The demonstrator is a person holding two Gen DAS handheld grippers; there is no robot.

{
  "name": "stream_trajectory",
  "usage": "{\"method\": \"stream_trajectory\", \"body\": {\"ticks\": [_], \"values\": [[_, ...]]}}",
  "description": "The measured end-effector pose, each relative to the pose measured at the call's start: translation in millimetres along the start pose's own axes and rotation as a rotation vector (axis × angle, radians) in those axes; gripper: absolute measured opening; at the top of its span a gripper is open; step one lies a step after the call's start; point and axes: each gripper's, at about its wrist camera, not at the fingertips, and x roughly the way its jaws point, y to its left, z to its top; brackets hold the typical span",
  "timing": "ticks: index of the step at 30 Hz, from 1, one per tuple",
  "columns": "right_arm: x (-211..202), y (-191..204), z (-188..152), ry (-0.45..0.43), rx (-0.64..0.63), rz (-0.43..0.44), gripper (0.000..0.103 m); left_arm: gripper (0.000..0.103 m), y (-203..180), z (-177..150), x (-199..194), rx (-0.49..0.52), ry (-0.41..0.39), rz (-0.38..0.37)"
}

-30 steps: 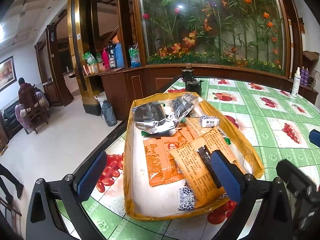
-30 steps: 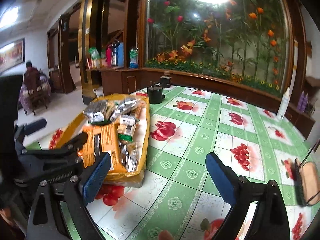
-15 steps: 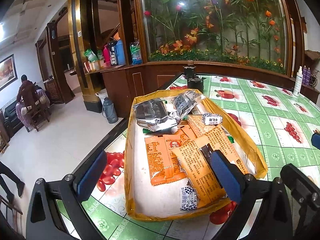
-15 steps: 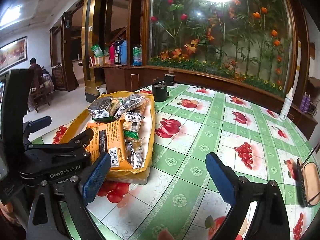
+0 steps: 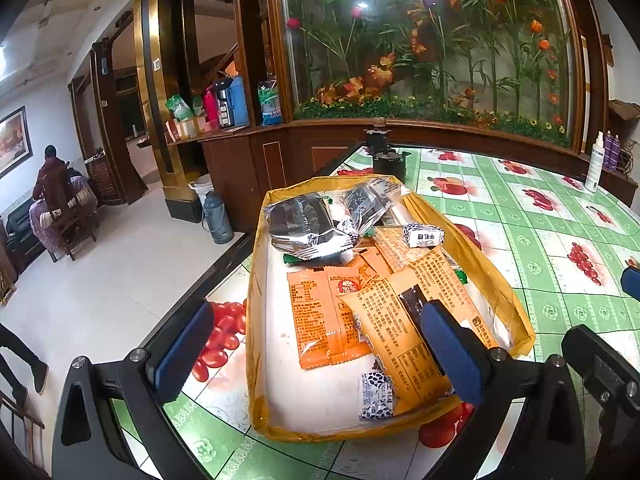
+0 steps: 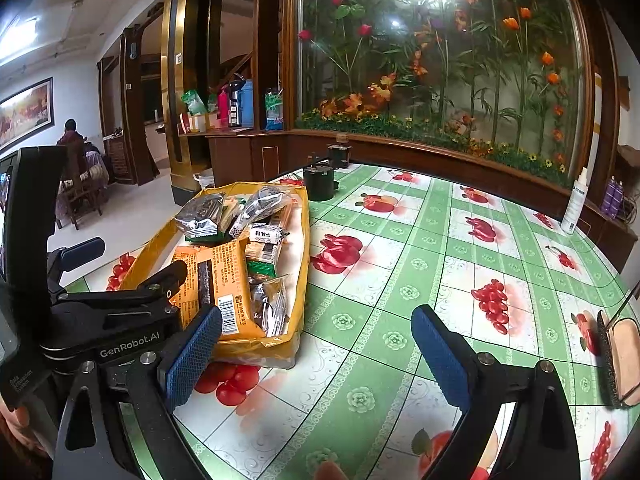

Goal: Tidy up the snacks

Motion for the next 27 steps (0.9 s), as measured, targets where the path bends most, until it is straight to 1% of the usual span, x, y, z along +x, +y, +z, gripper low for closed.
{"method": "stream_trajectory", "body": {"ticks": [27], "values": [[0.0,0.4,0.0,0.000,-0.001,-0.001,0.098,0.103,-2.0,-2.8,2.0,-0.008,0.005,-0.002]]}}
